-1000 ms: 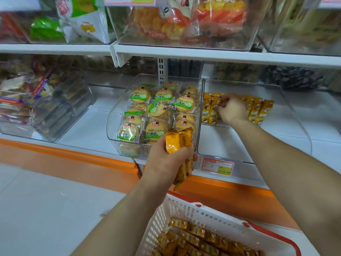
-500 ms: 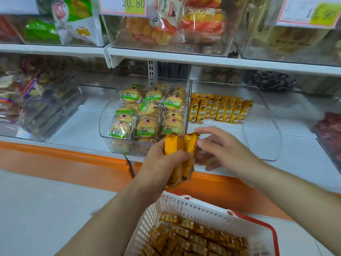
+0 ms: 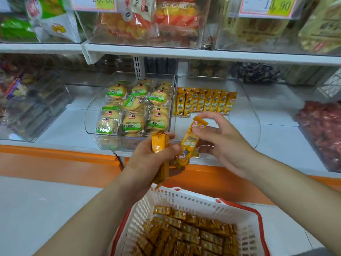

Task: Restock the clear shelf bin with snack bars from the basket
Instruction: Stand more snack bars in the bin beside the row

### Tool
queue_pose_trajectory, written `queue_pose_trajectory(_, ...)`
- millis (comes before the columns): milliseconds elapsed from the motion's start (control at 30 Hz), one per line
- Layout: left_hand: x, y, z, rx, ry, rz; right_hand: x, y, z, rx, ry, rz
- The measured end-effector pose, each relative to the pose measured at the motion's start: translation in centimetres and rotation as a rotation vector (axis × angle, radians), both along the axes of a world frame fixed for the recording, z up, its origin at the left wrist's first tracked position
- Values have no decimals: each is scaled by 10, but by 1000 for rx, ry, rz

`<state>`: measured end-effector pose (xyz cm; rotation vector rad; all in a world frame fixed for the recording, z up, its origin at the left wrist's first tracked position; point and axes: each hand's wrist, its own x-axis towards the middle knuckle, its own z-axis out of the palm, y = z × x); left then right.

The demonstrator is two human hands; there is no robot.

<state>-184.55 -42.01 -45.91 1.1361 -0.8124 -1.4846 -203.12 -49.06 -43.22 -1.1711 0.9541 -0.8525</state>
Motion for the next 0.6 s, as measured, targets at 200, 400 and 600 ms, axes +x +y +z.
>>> queue_pose_trajectory(200,2,-3,0,-65,-210,130,-5,-2,-2,-26,41,63)
queue_pose_trajectory(400,5,-9,-1,-105,-285,227,-2,4,-3,-102,302,350)
queue_pose_trajectory(600,11,-11,3,-59,-214,132,-13,-14,13,-52,130,311)
